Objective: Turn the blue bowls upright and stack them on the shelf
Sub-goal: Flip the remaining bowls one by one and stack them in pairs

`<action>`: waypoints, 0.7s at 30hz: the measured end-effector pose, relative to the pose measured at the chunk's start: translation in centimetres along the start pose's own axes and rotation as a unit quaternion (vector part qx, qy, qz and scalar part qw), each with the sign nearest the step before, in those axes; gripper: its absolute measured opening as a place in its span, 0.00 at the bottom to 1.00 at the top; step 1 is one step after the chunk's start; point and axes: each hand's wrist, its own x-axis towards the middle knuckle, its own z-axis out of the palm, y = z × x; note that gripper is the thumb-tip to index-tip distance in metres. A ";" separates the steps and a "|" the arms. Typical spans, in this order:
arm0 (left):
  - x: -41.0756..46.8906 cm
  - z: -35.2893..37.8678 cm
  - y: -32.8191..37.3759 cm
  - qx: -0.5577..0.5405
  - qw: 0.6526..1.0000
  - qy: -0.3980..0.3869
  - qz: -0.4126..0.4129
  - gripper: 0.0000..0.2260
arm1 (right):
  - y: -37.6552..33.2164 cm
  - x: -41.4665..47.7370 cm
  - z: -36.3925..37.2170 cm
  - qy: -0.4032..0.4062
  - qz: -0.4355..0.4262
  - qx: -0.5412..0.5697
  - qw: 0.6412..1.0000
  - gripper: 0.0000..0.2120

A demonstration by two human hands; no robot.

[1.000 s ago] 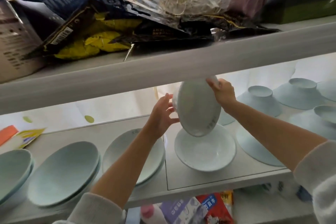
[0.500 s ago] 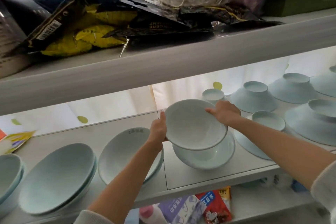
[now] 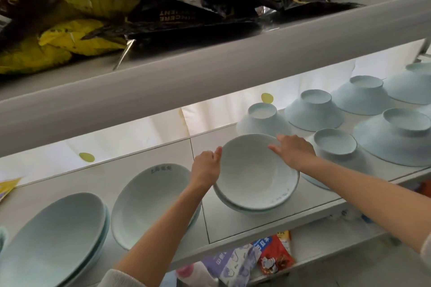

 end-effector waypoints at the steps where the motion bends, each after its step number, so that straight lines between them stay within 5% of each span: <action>1: 0.1 0.2 0.0 0.003 1.000 0.006 -0.001 0.25 | 0.1 -0.1 0.2 0.006 -0.001 0.001 1.000 0.17; 10: 0.3 1.0 -0.1 0.080 0.996 0.038 0.001 0.25 | 0.1 -0.1 1.1 0.004 -0.018 -0.020 1.000 0.19; 14: -0.3 0.8 1.4 0.220 0.974 0.051 0.017 0.24 | 0.6 0.0 0.5 -0.011 -0.033 -0.003 0.999 0.26; 21: -0.4 3.7 6.5 0.230 0.936 0.162 0.209 0.21 | 6.6 1.0 -3.1 0.120 -0.092 0.085 0.985 0.20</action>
